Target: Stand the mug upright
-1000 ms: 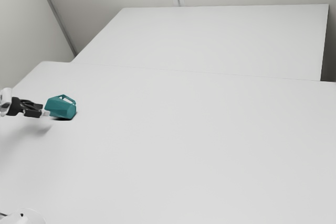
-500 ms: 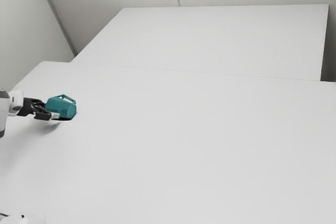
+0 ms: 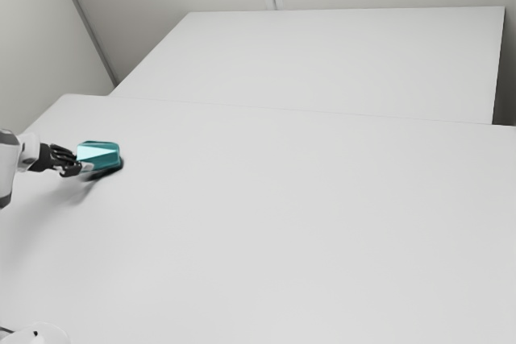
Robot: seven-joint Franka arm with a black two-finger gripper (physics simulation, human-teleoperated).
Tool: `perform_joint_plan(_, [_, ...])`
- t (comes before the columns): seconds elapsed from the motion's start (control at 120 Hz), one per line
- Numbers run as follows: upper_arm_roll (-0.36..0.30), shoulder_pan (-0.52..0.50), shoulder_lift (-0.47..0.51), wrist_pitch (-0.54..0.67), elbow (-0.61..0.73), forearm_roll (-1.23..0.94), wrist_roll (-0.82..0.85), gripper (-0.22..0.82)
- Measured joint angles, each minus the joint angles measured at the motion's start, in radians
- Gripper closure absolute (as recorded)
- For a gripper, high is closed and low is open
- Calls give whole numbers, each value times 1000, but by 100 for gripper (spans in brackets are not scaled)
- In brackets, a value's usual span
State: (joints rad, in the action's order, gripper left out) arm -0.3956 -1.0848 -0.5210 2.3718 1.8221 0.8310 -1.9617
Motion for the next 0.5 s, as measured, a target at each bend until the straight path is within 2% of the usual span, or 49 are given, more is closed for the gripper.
perform_joint_plan(0.192, [-4,32,41,16,-3,-2,-6,74])
perform_joint_plan(0.342, [2,77,80,32,1,-7,4,75])
perform_joint_plan(0.5, [21,143,223,45,93,-27,55,78])
